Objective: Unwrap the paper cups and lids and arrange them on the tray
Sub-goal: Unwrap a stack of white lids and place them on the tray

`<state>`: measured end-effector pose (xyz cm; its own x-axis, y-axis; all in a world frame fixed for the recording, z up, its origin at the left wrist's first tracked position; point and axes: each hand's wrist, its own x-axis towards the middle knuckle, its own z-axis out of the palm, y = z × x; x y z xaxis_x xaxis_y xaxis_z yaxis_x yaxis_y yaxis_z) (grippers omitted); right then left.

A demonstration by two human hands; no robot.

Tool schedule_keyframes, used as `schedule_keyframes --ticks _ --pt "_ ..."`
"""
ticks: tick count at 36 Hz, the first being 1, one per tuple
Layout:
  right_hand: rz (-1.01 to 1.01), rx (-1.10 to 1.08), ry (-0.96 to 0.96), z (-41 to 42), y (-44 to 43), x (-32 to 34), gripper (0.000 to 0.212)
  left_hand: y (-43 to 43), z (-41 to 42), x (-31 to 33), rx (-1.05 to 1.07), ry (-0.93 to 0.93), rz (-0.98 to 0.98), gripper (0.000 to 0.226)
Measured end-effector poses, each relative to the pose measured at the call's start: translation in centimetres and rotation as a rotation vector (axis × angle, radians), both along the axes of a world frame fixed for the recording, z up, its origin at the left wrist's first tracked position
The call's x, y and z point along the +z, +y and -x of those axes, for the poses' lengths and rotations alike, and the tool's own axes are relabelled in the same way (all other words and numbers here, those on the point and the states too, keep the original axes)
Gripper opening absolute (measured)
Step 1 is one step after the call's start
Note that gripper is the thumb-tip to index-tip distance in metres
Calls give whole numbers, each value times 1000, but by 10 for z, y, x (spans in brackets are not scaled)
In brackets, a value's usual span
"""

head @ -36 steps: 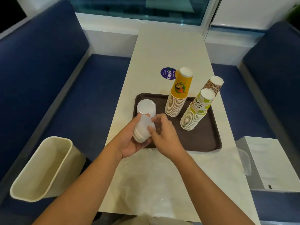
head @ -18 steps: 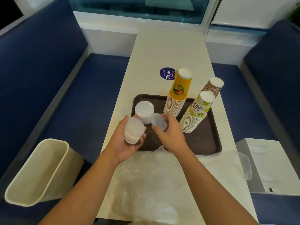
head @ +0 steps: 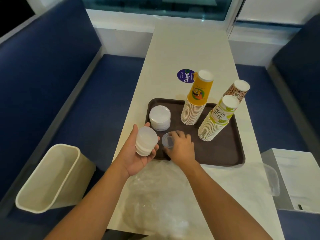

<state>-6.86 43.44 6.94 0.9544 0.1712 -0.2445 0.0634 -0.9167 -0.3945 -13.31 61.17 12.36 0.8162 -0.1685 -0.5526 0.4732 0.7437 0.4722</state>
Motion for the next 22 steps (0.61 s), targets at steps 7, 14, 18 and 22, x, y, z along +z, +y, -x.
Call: schedule_keyframes --ticks 7,14,18,22 --pt "-550 -54 -94 20 5 47 55 -2 1 5 -48 -25 -75 55" --pt "-592 171 31 38 21 81 69 -4 4 14 -122 -20 -227 73" --pt "-625 138 19 43 26 84 69 -1 7 19 -104 -49 -250 68" --pt "-675 100 11 50 29 87 65 2 9 20 -107 -46 -245 69"
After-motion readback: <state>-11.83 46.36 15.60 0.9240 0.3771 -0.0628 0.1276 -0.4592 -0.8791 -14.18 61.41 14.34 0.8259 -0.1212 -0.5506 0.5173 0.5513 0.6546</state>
